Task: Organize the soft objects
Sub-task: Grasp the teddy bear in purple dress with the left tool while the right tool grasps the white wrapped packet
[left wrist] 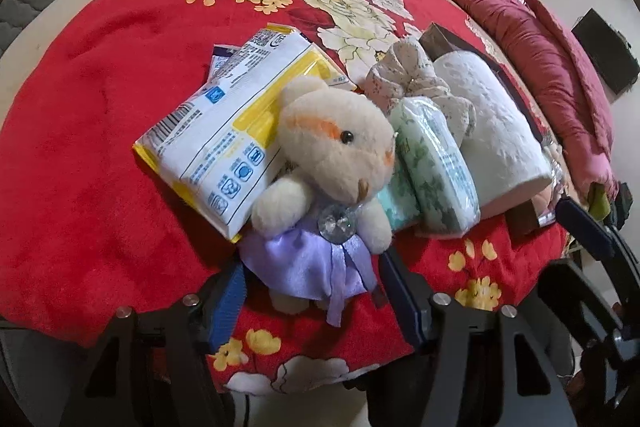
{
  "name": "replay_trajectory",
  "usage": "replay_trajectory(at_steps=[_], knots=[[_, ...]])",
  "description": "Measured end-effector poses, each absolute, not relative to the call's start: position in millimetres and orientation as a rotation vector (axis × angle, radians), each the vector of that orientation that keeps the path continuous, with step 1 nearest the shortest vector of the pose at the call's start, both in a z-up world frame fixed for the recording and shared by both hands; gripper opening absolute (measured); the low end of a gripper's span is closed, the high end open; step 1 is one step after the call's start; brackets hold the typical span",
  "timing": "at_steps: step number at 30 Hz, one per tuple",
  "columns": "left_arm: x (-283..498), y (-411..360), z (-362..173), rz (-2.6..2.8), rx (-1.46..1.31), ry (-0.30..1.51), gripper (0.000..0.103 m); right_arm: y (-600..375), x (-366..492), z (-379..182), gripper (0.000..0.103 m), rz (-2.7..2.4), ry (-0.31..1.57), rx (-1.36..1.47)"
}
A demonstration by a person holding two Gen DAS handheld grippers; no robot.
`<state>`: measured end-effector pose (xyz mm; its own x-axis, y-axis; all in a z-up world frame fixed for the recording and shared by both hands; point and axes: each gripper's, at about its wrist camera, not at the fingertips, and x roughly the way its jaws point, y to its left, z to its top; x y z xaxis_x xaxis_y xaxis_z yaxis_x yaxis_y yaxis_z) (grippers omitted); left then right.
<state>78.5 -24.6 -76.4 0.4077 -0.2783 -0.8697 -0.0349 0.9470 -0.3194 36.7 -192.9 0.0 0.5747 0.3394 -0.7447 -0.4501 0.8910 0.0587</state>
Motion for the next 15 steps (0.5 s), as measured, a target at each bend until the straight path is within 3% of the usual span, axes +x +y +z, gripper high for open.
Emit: replay_trajectory(at_steps=[1,5,7,11,15], knots=[[80,-24,-77,-0.163,-0.316,1.142,0.052,-191,39,0,0.077,0.467,0.841,-0.147],[83,-20,-79,-0.193,-0.36,1.13,0.045,-179,49,-2,0.077,0.481,0.859,-0.178],[83,-17,-80,-0.21,-0.381,1.126,0.034,-169,55,-5,0.077,0.487,0.879,-0.216],[81,-8,-82,-0.233,-0.426,1.123,0.034,-153,69,-16,0.078,0.472,0.928,-0.264],[81,-3,-83,-0.252,-0.449,1.12,0.034,-144,77,-24,0.065,0.452,0.948,-0.298]])
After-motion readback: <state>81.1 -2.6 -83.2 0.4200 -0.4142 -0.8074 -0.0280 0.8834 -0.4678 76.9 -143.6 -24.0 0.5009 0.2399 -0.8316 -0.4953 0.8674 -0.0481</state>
